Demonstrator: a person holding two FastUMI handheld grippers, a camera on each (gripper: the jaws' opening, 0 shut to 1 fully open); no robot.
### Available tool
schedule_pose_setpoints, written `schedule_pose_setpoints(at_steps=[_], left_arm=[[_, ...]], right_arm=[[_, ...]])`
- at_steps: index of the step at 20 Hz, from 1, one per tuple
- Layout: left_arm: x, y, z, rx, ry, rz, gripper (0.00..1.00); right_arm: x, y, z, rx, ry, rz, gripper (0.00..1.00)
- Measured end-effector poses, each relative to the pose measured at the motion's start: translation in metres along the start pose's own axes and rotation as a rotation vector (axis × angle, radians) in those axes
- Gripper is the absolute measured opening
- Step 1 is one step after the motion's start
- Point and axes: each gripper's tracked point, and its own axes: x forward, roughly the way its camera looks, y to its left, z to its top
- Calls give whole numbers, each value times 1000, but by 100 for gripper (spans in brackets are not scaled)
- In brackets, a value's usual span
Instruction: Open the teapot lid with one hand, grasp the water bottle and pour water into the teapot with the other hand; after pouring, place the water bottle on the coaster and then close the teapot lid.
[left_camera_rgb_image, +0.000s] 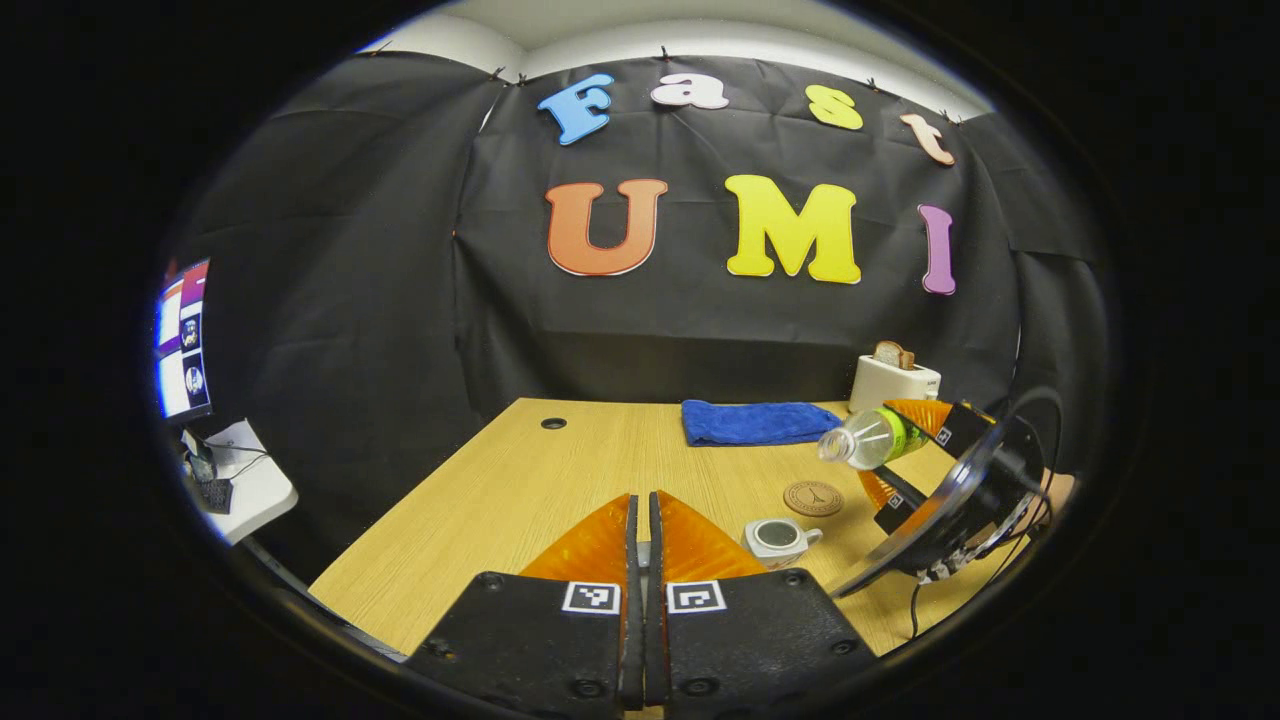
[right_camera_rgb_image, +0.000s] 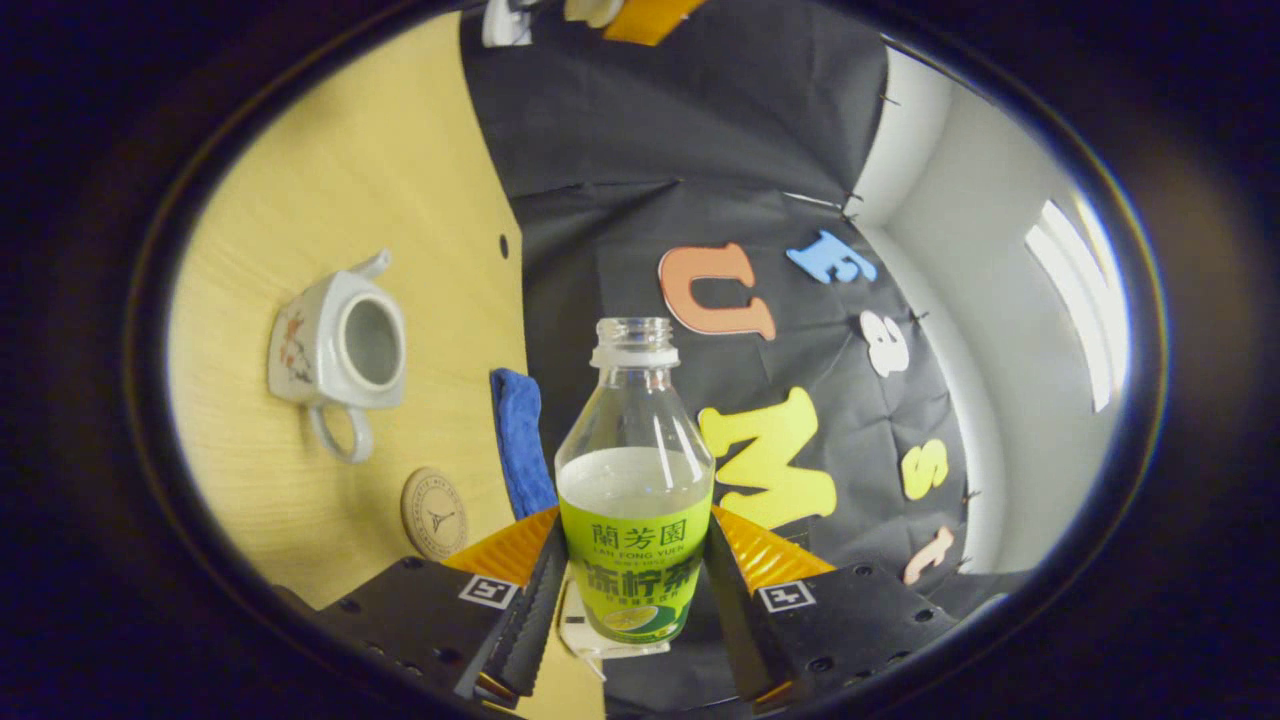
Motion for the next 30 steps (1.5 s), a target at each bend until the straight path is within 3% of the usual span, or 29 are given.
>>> schedule_pose_setpoints(at_steps=[5,9,12,17,22,30], left_arm=[[1,1,-2,-8,9,5,3],[0,2,-1,-14,4,12,4],[4,8,-4,-25,13,40,4],[10,10,-9,-50,32,47,4],[18,4,-19,-42,61,48,4],[24,-14,-26,30,84,39,4]], right_arm=[[13,-6,-6,260,21,58,74],[24,1,-22,606,88,124,71],[32,14,-32,861,163,227,75],[62,36,-42,1257,262,302,72],[82,56,-51,1278,303,306,73],[89,63,-48,1232,274,306,75]])
